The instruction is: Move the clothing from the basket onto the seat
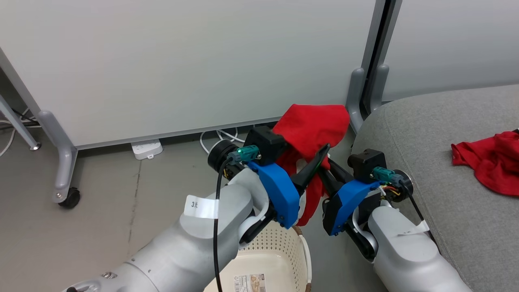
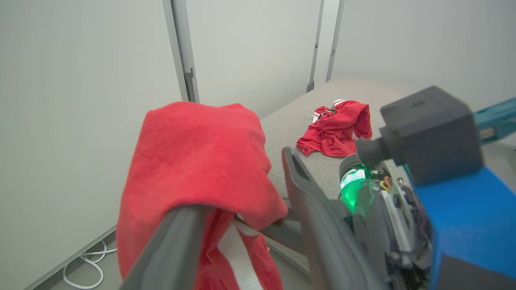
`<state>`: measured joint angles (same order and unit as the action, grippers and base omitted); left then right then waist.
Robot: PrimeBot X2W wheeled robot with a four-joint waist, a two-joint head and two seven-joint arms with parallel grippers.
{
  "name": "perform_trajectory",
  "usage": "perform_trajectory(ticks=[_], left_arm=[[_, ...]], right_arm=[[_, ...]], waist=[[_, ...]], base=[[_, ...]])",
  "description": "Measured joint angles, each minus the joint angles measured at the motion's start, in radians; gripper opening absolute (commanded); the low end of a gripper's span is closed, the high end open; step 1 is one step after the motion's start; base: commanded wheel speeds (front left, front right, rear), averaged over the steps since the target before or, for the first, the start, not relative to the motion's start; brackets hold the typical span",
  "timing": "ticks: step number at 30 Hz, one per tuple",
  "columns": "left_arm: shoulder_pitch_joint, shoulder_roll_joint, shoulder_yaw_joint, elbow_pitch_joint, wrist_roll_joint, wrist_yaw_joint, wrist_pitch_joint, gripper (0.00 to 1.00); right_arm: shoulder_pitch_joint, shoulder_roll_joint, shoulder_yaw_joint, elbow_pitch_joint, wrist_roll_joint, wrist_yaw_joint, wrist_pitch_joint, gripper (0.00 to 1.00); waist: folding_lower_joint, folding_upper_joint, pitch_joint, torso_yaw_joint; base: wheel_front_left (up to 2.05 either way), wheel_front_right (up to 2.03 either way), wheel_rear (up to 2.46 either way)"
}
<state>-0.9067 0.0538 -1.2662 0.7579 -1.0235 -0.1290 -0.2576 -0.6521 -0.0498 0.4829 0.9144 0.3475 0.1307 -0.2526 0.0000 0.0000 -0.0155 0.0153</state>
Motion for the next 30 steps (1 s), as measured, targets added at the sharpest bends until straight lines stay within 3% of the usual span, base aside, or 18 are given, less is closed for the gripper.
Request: perform_trajectory(ticks=[4, 17, 24, 30], left_arm=[[0.044, 0.023, 0.057, -0.025, 0.023, 0.0, -0.004, 1.0], [0.402, 0.171, 0.476, -0.295, 0.333, 0.016, -0.004, 1.0], [0.585, 0.179, 0.678, -0.395, 0.474, 0.02, -0.004, 1.0], [0.673, 0.162, 0.785, -0.417, 0.552, 0.012, -0.004, 1.0]], right_arm=[[0.0, 0.0, -0.009, -0.009, 0.0, 0.0, -0.004, 0.0], [0.002, 0.0, -0.058, -0.062, -0.031, 0.0, -0.007, 0.0], [0.017, 0.0, -0.08, -0.077, -0.048, 0.0, -0.007, 0.0], [0.026, 0.0, -0.089, -0.085, -0.054, 0.0, -0.007, 0.0]], waist=[[0.0, 0.0, 0.008, -0.002], [0.0, 0.0, 0.033, -0.014], [0.0, 0.0, 0.038, -0.016], [0.0, 0.0, 0.039, -0.019]], base=[[0.0, 0.0, 0.0], [0.0, 0.0, 0.0], [0.0, 0.0, 0.0], [0.0, 0.0, 0.0]])
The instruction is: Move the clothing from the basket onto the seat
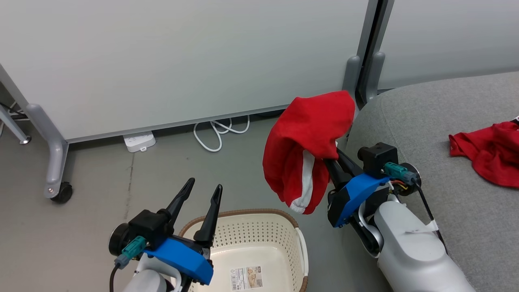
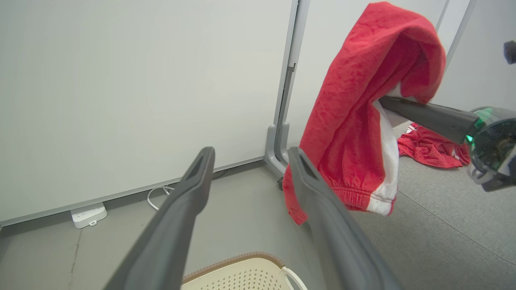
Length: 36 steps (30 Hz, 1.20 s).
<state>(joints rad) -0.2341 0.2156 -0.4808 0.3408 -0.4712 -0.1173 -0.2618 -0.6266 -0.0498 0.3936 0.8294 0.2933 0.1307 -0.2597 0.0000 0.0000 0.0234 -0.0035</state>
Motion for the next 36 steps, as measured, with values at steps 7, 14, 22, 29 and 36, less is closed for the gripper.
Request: perform_trajectory(ticks=[7, 14, 22, 29, 36], left_arm=[[0.034, -0.026, 0.046, -0.004, 0.044, -0.008, 0.0, 1.0], [0.04, -0.027, 0.041, -0.015, 0.053, -0.012, 0.0, 1.0], [0.022, -0.016, 0.037, -0.031, 0.058, -0.012, 0.0, 1.0], [-0.001, -0.006, 0.019, -0.033, 0.061, -0.012, 0.0, 1.0], [-0.021, 0.012, 0.0, -0.025, 0.058, -0.012, 0.0, 1.0]], right_arm=[[0.006, 0.0, -0.007, -0.003, -0.001, 0.0, 0.0, 0.0], [0.005, 0.0, -0.012, -0.01, 0.004, 0.0, 0.002, 0.0], [-0.003, 0.0, -0.045, -0.019, -0.011, 0.0, 0.002, 0.0], [-0.004, -0.001, -0.084, -0.037, -0.02, 0.0, 0.002, 0.0], [-0.003, -0.001, -0.105, -0.052, -0.025, 0.0, 0.0, 0.0]], waist=[[0.0, 0.0, 0.001, -0.003], [0.0, 0.0, 0.014, -0.037], [0.0, 0.0, 0.038, -0.138], [0.0, 0.0, 0.072, -0.26], [0.0, 0.0, 0.109, -0.382]], base=[[0.0, 0.0, 0.0], [0.0, 0.0, 0.0], [0.0, 0.0, 0.0], [0.0, 0.0, 0.0], [0.0, 0.0, 0.0]])
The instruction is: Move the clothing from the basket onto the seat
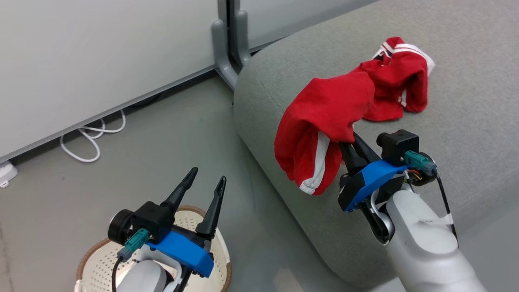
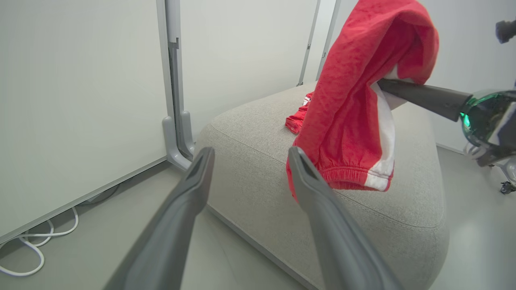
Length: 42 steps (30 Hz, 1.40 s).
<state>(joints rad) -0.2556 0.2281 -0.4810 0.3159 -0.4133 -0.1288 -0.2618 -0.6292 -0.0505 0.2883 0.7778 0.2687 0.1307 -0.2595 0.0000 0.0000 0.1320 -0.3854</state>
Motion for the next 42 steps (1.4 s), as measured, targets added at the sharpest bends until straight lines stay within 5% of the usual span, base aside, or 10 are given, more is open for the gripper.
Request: perform_trajectory(ticks=[11, 21, 26, 42], left_arm=[[-0.028, 0.016, -0.015, 0.008, -0.002, 0.0, 0.0, 1.0], [-0.042, 0.026, -0.03, 0.004, 0.0, 0.0, 0.0, 1.0], [-0.076, 0.041, -0.052, -0.007, 0.003, 0.0, 0.0, 1.0], [-0.291, 0.128, -0.147, -0.1, 0.048, 0.0, -0.001, 1.0]], right_arm=[[0.011, 0.0, -0.015, -0.018, 0.011, 0.0, 0.0, 0.0], [-0.001, 0.0, -0.067, -0.017, 0.003, 0.0, 0.005, 0.0], [-0.13, -0.005, -0.182, 0.011, -0.021, 0.0, 0.064, 0.0], [-0.547, -0.282, -0.656, -0.008, -0.072, 0.0, 0.122, 0.0]], waist=[[0.0, 0.0, 0.049, -0.121], [-0.0001, 0.0001, 0.077, -0.115], [0.0, 0.0, 0.122, -0.095], [0.0001, 0.0, 0.405, 0.043]], base=[[0.0, 0.0, 0.0], [0.0, 0.0, 0.0], [0.0, 0.0, 0.0], [0.0, 0.0, 0.0]])
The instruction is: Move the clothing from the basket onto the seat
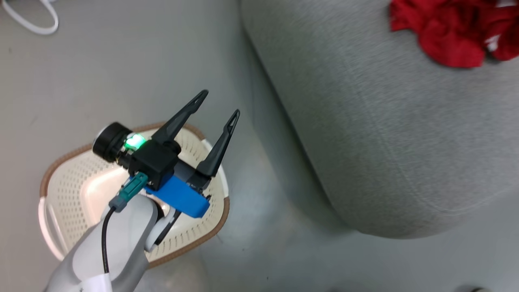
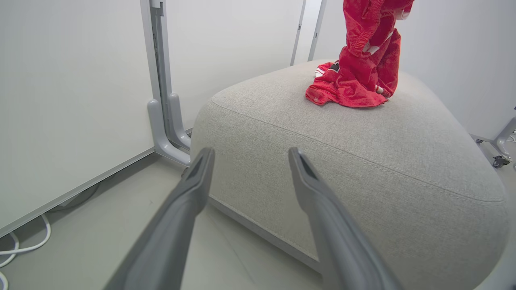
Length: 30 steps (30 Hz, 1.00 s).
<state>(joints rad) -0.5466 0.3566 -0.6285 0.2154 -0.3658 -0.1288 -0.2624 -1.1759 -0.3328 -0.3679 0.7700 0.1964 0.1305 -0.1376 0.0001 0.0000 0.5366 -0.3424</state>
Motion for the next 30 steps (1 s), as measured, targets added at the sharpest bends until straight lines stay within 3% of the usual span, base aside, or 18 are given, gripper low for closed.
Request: perform_trajectory(ticks=[9, 14, 18, 19, 20, 22, 23, 24, 30], left_arm=[[-0.105, -0.006, -0.05, -0.025, 0.007, 0.0, 0.0, 1.0], [-0.115, -0.008, -0.053, -0.029, 0.011, 0.0, 0.0, 1.0], [-0.115, -0.01, -0.05, -0.024, 0.006, 0.0, 0.0, 1.0], [-0.115, -0.012, -0.049, -0.023, 0.005, 0.0, 0.0, 1.0], [-0.115, -0.016, -0.049, -0.021, 0.003, 0.0, 0.0, 1.0], [-0.114, -0.022, -0.049, -0.017, -0.002, 0.0, 0.0, 1.0], [-0.114, -0.024, -0.049, -0.015, -0.004, 0.0, 0.0, 1.0], [-0.111, -0.028, -0.047, -0.012, -0.007, 0.0, 0.0, 1.0], [-0.055, -0.07, -0.027, 0.014, -0.042, 0.0, 0.0, 1.0]], right_arm=[[0.054, -0.026, -0.154, 0.063, -0.059, 0.0, -0.014, 0.0], [0.072, -0.001, -0.169, 0.112, -0.097, 0.0, -0.051, 0.0], [0.071, 0.005, -0.16, 0.131, -0.116, 0.0, -0.071, 0.0], [0.071, 0.004, -0.158, 0.135, -0.12, 0.0, -0.076, 0.12], [0.072, 0.004, -0.155, 0.14, -0.127, 0.0, -0.077, 0.33], [0.074, 0.005, -0.147, 0.15, -0.138, 0.0, -0.08, 0.54], [0.076, 0.005, -0.143, 0.153, -0.144, 0.0, -0.081, 0.73], [0.079, 0.004, -0.139, 0.155, -0.151, 0.0, -0.084, 1.0], [0.147, 0.0, -0.114, 0.156, -0.175, 0.0, -0.09, 1.0]], waist=[[0.0001, 0.0, 0.163, 0.093], [0.0001, 0.0, 0.226, 0.132], [0.0001, -0.0001, 0.216, 0.141], [0.0001, 0.0, 0.21, 0.142], [0.0001, 0.0, 0.203, 0.142], [0.0, 0.0, 0.186, 0.144], [0.0, 0.0, 0.176, 0.145], [0.0, 0.0, 0.165, 0.146], [0.0, 0.0, 0.076, 0.155]], base=[[0.0, 0.0, 0.0], [0.0, 0.0, 0.0], [0.0, 0.0, 0.0], [0.0, 0.0, 0.0], [0.0, 0.0, 0.0], [0.0, 0.0, 0.0], [0.0, 0.0, 0.0], [0.0, 0.0, 0.0], [0.0, 0.0, 0.0]])
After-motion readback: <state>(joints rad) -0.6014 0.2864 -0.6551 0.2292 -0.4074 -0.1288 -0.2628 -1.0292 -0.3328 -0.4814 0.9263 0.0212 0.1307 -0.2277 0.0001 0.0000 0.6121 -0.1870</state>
